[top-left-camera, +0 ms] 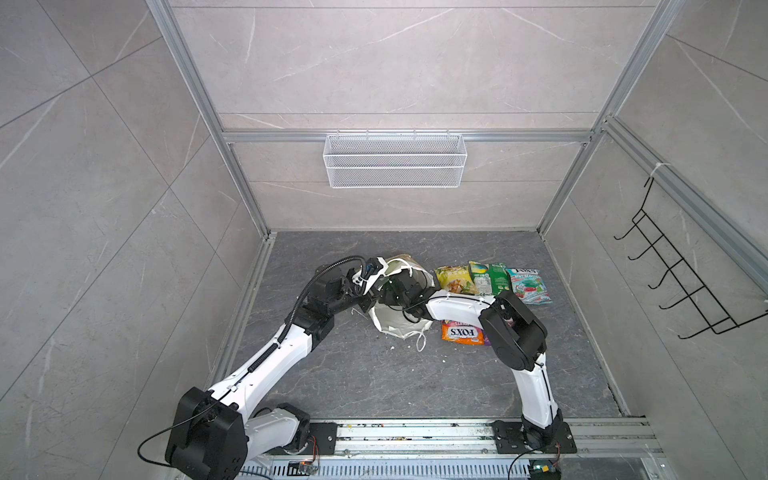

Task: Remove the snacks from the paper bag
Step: 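Lower the right gripper into the bag toward the green spring tea pack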

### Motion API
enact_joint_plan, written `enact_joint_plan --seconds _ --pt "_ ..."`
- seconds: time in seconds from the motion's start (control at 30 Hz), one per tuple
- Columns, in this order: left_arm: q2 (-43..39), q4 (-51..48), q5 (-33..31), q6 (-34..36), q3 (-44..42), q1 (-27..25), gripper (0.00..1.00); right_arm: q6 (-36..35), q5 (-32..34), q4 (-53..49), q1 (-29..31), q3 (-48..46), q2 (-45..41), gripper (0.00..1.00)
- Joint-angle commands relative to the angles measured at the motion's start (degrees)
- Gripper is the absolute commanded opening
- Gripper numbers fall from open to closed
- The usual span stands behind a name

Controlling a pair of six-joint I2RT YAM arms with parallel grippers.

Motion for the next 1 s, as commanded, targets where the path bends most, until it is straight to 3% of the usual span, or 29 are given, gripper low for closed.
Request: enact_joint_plan --seconds 0.0,0.13,0.23,0.4,0.53,0.73,0.87,0.97 --pt "0.79 2.20 4.96 -1.42 2.35 -1.13 0.00 7.26 2.92 -3.12 -0.17 4.36 2.92 0.91" --pt "1.42 2.34 5.57 -1.51 2.81 -1.26 0.00 12.25 6.60 -7.91 0.17 10.03 6.01 0.92" --pt "1.39 2.34 5.96 -1.42 2.94 -1.35 0.00 15.09 9.32 -12.42 0.36 15.37 9.42 0.86" --pt "0.85 2.52 5.88 -1.28 2.39 -1.36 0.00 18.88 7.88 -15.95 -0.24 22.16 14.82 0.64" --pt "0.26 2.43 5.71 -1.37 1.84 -1.38 0.00 18.91 8.18 -12.78 -0.38 22.34 16.11 0.34" --pt "-0.77 1.76 4.35 -1.08 1.02 -1.41 0.00 16.06 7.76 -5.54 -0.39 17.26 13.23 0.08" --pt "-0.64 2.05 3.40 -0.84 0.51 -1.36 0.00 12.10 8.25 -3.37 0.15 13.28 7.71 0.00" --pt "-0.29 3.68 2.14 -1.10 -0.42 -1.41 0.00 9.74 7.94 -1.46 0.23 8.91 2.82 0.00"
